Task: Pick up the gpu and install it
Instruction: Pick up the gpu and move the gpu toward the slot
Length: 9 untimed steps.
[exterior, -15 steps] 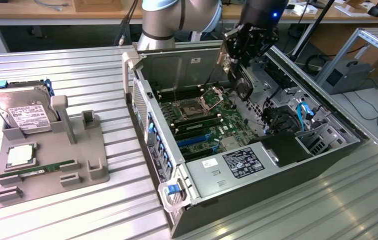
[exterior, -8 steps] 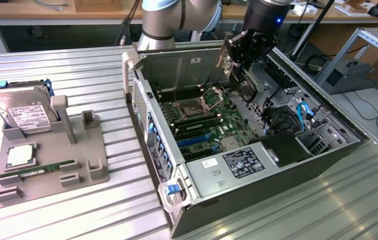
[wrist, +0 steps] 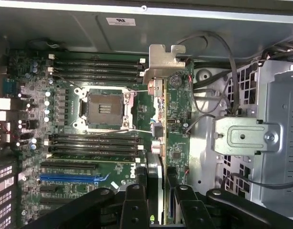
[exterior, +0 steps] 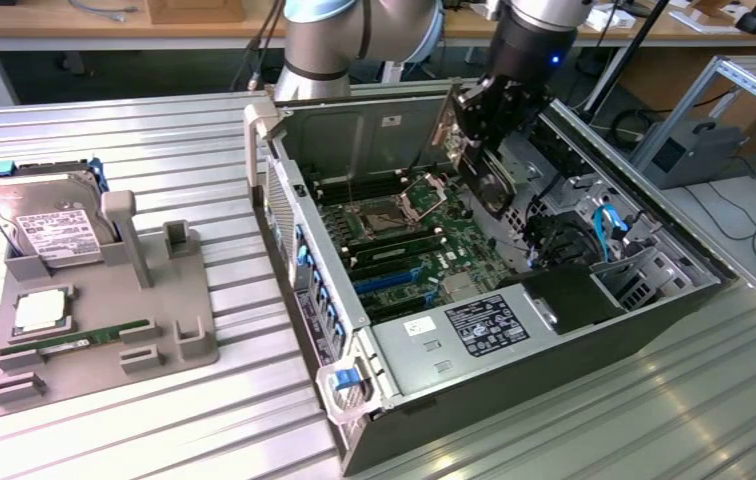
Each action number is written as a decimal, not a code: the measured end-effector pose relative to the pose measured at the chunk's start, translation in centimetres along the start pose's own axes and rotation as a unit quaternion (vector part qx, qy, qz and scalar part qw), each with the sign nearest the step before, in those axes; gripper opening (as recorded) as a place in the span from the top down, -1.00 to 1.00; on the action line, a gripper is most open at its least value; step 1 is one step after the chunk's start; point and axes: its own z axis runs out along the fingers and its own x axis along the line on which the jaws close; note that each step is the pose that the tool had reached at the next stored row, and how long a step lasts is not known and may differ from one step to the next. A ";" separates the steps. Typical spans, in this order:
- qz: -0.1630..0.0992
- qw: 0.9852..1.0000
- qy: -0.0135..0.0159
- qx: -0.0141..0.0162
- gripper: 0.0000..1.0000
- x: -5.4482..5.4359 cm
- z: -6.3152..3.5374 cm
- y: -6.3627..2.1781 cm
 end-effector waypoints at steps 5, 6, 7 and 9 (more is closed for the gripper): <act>-0.001 1.000 0.000 0.000 0.47 -0.4 0.36 -0.10; -0.001 1.000 0.000 0.000 0.47 -0.4 0.37 -0.10; -0.001 1.000 0.000 0.000 0.47 -0.4 0.37 -0.10; -0.001 1.000 0.000 0.000 0.47 -0.4 0.37 -0.10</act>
